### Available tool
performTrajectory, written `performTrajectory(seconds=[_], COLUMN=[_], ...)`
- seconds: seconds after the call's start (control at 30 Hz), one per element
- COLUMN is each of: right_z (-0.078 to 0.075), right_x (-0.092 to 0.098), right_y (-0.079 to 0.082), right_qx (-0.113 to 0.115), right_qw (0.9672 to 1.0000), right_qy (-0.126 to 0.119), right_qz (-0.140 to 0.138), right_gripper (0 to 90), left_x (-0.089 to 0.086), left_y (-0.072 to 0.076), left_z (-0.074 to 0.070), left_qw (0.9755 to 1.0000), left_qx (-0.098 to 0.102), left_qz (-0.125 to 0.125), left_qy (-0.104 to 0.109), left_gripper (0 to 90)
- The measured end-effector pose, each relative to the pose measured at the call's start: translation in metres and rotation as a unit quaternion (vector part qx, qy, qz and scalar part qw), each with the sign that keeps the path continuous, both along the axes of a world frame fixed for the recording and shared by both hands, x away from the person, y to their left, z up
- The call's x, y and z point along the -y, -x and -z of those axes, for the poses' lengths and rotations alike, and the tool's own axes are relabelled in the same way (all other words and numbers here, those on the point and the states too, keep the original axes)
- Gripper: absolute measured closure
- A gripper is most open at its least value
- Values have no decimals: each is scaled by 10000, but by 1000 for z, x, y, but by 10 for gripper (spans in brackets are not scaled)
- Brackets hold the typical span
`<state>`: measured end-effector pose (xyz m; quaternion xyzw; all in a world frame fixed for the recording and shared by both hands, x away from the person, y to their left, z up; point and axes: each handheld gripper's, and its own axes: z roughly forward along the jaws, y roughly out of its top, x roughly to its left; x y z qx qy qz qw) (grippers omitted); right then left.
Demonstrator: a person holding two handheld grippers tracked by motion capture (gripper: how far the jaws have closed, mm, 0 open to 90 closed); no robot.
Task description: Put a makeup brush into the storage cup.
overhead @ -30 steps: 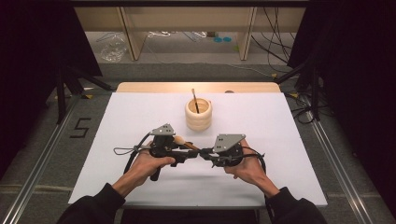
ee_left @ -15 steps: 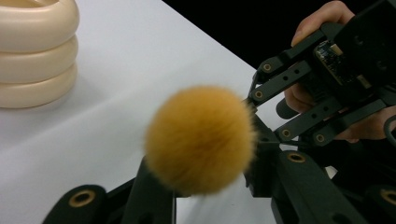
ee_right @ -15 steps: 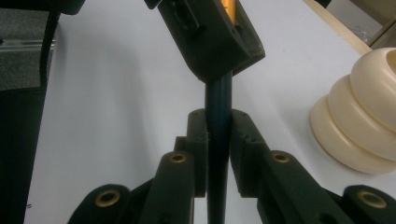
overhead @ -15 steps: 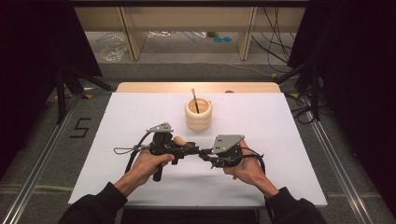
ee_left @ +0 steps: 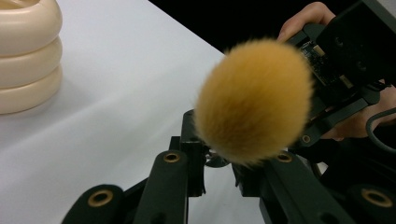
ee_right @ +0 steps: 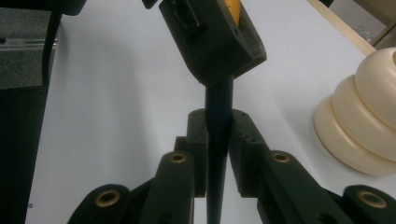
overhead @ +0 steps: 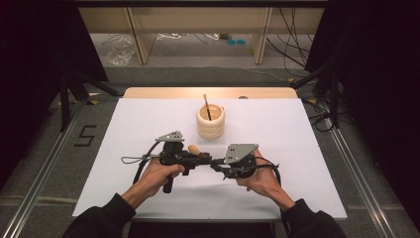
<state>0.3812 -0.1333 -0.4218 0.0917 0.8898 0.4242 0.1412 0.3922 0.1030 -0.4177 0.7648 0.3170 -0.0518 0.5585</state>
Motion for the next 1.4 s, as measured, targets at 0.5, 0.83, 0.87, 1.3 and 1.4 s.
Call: performTrajectory(seconds=[0.5, 0.83, 0.87, 1.3, 1.4], right_z=[-1, 0, 0, 1, 1], right_x=[-4, -5, -5, -6, -6], right_y=[0, 0, -1, 0, 0], right_qx=[-125, -196, -204, -189, -133], right_qw=[9998, 9997, 9997, 9997, 9998], right_qy=[-153, -145, -146, -124, -116], right_qz=[42, 80, 83, 87, 92], right_gripper=[793, 789, 786, 793, 794], left_x=[2, 2, 2, 3, 3], left_y=[2, 2, 2, 2, 2], left_z=[0, 1, 1, 2, 1], left_qw=[9999, 10000, 10000, 10000, 10000], left_qx=[3, 45, 48, 74, 31], left_qz=[5, 19, 21, 20, 7], left_qy=[112, 41, 37, 8, 3], left_gripper=[770, 770, 770, 770, 769])
